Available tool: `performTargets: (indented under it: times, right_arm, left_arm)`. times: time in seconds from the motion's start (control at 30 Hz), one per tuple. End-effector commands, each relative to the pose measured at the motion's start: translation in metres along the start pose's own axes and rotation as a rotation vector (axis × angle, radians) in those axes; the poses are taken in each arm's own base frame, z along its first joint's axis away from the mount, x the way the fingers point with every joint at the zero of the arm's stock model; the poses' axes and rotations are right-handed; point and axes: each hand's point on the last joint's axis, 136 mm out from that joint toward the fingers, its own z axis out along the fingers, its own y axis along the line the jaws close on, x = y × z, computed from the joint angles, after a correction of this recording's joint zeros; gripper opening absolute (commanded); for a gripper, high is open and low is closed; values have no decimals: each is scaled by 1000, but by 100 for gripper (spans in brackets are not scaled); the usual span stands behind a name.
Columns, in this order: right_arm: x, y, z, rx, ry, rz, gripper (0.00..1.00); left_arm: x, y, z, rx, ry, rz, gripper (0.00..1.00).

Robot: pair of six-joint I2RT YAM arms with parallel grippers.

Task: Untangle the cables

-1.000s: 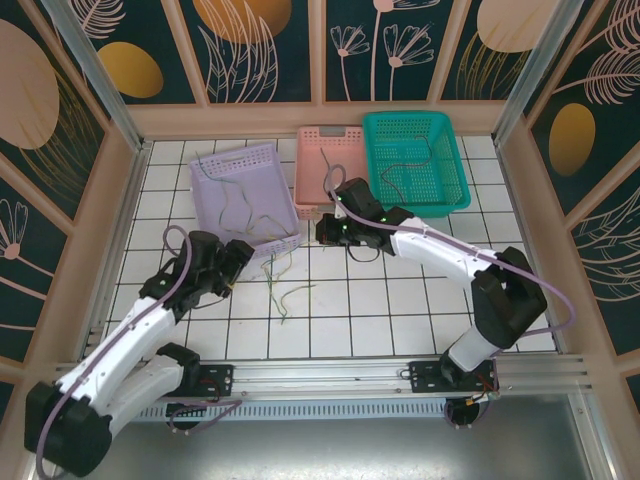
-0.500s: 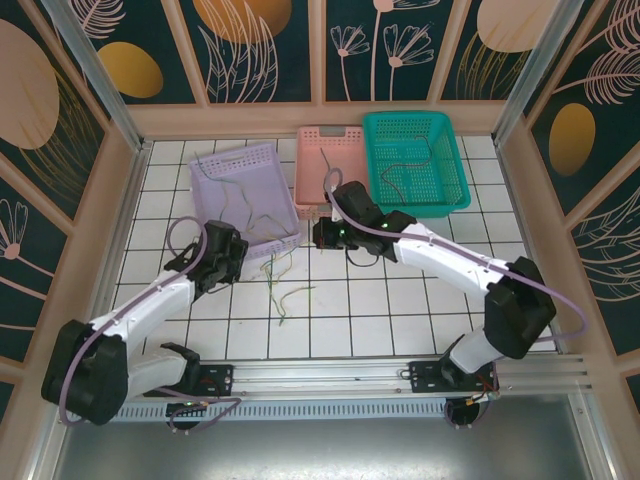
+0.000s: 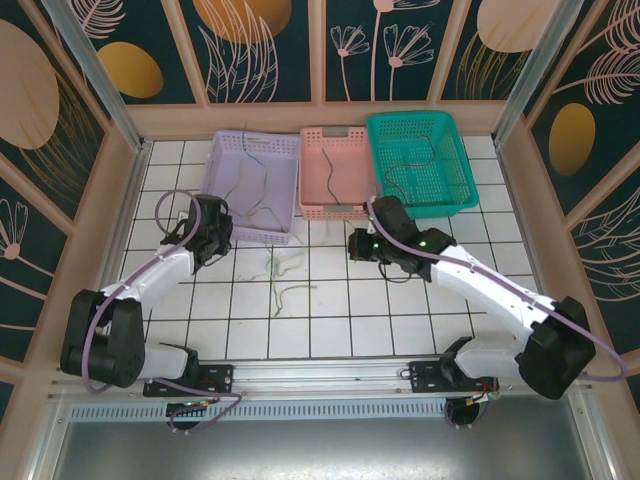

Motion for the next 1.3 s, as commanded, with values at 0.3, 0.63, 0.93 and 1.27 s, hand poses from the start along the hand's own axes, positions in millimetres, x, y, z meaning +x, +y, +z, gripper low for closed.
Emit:
performTargets:
  times: [0.3, 0.63, 0.93, 1.27]
  right_arm:
    - [7, -38, -32, 116, -57, 32, 0]
    - [-31, -42, -32, 113, -138, 79, 0]
    - [-54, -12, -54, -3, -217, 35, 0]
    - [-79, 34, -92, -183, -320, -128, 0]
  left_arm:
    - [-17, 9, 7, -40, -66, -28, 0]
    - [-9, 6, -11, 0, -10, -16, 31]
    - [-2, -5, -45, 46, 52, -5, 63]
    - [76, -103, -101, 286, 355, 425, 58]
